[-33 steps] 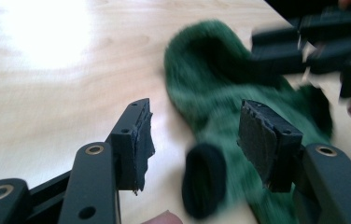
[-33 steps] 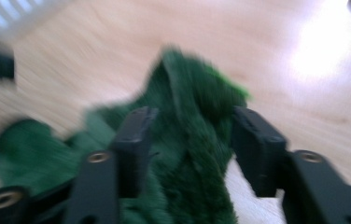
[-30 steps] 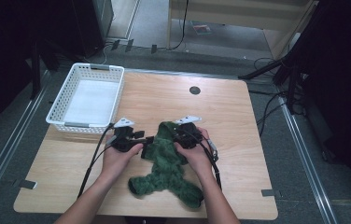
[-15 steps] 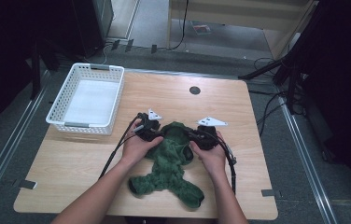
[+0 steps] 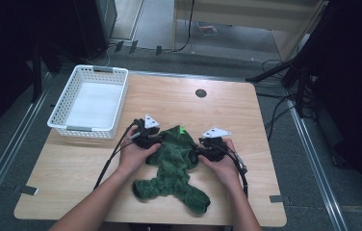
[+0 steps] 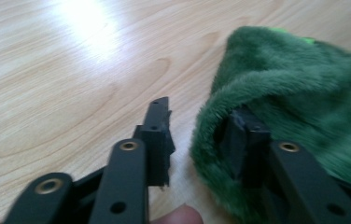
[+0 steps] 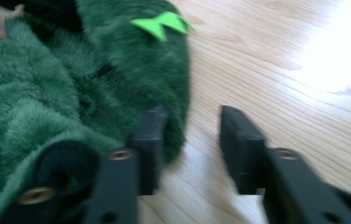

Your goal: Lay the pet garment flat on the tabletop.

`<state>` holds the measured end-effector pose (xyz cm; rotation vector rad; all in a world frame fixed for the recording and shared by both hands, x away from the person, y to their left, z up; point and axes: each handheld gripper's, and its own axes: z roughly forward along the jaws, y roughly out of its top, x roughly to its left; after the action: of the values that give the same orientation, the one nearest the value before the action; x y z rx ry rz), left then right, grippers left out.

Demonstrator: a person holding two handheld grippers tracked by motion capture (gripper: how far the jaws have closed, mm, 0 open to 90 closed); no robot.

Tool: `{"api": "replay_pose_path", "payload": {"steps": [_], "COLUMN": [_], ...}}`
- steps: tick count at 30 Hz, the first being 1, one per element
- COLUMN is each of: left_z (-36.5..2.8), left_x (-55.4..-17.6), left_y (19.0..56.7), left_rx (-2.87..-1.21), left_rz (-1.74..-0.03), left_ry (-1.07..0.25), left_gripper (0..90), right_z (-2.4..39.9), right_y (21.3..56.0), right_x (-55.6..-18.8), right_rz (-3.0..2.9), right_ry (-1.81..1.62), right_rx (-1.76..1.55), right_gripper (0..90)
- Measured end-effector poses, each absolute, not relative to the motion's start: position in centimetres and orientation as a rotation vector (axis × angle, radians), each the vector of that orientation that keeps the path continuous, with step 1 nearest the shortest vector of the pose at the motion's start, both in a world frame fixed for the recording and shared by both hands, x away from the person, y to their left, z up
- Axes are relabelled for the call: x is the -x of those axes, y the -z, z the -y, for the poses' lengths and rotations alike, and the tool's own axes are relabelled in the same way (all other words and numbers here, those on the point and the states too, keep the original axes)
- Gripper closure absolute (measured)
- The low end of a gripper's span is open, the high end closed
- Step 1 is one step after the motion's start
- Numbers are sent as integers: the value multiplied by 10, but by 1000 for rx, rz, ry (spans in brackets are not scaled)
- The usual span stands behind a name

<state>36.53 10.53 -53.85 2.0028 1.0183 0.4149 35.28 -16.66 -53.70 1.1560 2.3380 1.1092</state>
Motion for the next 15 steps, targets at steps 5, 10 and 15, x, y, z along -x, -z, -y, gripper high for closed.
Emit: {"api": "replay_pose_path", "payload": {"steps": [5, 10, 15], "left_z": [-117, -103, -87], "left_x": [-358, -384, -385], "left_y": [524, 522, 533], "left_rx": [-1874, -1828, -1967], "left_rz": [-902, -1165, -1173], "left_ry": [-437, -373, -344], "left_gripper": [623, 577, 562], "right_z": [182, 157, 136], "right_y": [508, 496, 525], "right_x": [-353, -365, -381], "right_rz": [-2266, -2159, -2240], "right_ry": [-1387, -1408, -1207], "right_rx": [-1231, -1347, -1460], "right_gripper": [568, 635, 638]}}
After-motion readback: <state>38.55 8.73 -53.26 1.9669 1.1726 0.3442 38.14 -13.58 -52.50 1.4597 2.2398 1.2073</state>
